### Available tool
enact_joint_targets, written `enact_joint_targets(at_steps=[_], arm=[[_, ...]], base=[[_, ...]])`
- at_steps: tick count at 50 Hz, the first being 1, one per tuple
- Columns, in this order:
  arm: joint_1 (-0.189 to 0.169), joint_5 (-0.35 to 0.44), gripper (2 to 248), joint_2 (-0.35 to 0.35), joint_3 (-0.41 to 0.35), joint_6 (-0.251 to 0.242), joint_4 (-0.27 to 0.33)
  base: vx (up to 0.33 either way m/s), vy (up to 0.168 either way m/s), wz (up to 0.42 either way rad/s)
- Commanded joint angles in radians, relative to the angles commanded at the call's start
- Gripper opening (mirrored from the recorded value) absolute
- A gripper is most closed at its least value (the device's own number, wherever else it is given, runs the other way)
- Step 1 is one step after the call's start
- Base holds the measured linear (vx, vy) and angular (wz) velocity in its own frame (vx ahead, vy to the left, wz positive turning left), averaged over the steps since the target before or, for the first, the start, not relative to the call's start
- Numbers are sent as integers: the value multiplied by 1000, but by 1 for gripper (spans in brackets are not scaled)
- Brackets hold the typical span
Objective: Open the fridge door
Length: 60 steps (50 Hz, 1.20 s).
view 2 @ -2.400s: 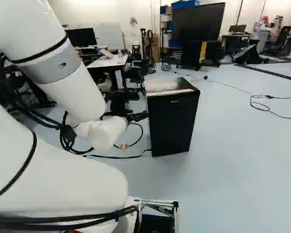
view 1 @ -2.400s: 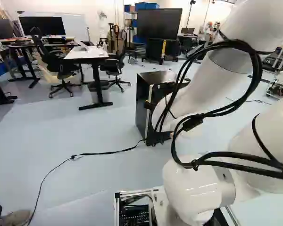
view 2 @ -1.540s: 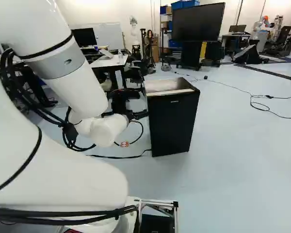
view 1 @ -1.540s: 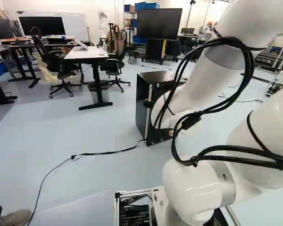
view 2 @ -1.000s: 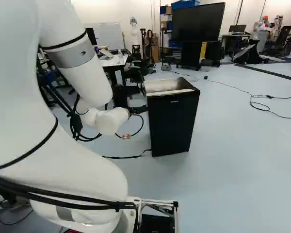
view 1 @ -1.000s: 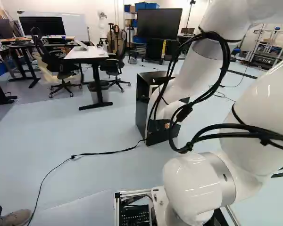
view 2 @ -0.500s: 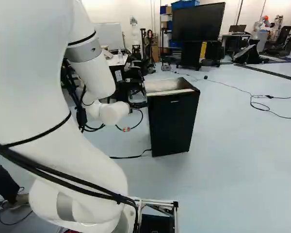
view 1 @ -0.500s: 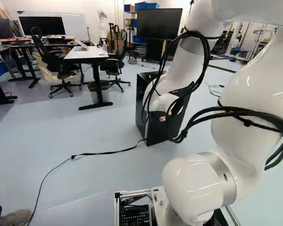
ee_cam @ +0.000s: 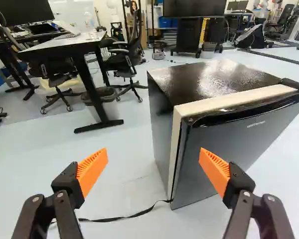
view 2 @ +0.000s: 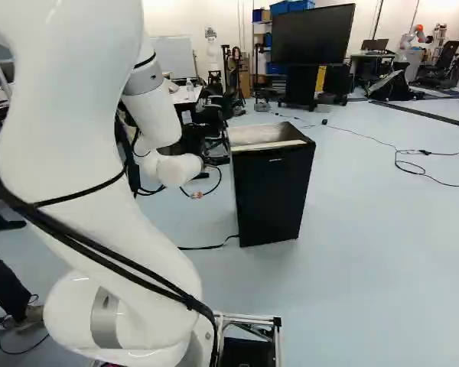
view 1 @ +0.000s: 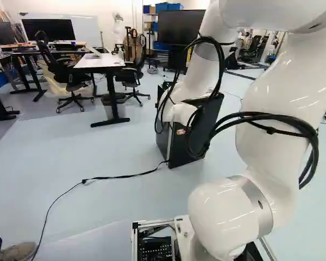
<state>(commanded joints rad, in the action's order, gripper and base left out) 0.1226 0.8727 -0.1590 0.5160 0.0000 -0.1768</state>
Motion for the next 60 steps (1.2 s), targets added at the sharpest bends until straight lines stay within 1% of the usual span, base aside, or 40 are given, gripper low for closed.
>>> enact_joint_targets(at_steps=[18,47,60], arm=[[43,0,247,-65,74,0,-108],[112,0,247,-130,151,0,-298],[128,0,247,-161,188,0,-388]], base=[[0,0,0],[0,0,0],[0,0,0]])
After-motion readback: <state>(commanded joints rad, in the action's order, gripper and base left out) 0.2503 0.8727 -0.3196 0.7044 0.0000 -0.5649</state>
